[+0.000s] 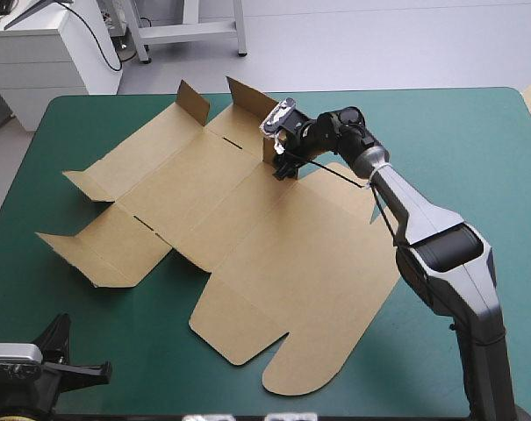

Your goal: Fold the box

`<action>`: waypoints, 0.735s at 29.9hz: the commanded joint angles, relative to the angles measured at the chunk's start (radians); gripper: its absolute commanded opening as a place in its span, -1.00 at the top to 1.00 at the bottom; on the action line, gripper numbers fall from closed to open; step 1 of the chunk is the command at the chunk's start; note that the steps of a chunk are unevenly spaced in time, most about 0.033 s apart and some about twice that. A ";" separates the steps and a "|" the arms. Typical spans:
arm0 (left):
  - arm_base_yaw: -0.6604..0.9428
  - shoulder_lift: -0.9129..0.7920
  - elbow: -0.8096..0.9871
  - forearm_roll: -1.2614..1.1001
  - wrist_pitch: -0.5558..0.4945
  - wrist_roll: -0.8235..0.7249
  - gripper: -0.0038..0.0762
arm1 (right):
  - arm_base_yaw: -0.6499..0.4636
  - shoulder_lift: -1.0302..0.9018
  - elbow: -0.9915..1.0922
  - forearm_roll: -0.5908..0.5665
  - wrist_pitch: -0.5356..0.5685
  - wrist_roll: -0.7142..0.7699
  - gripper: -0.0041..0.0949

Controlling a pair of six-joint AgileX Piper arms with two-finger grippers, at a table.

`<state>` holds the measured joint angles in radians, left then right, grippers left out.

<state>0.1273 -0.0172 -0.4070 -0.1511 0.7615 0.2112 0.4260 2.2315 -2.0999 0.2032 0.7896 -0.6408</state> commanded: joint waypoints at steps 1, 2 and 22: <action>0.001 0.001 -0.021 -0.011 -0.073 -0.005 0.92 | -0.005 -0.068 -0.031 0.041 -0.069 -0.027 0.25; 0.001 0.001 -0.021 -0.011 -0.073 -0.005 0.92 | -0.005 -0.068 -0.031 0.050 -0.069 -0.027 0.60; 0.001 0.001 -0.021 -0.011 -0.073 -0.005 0.92 | 0.024 -0.068 -0.105 0.245 0.194 -0.648 0.96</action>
<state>0.1273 -0.0172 -0.4070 -0.1511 0.7624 0.2112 0.4314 2.2315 -2.1486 0.3948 0.9440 -1.1291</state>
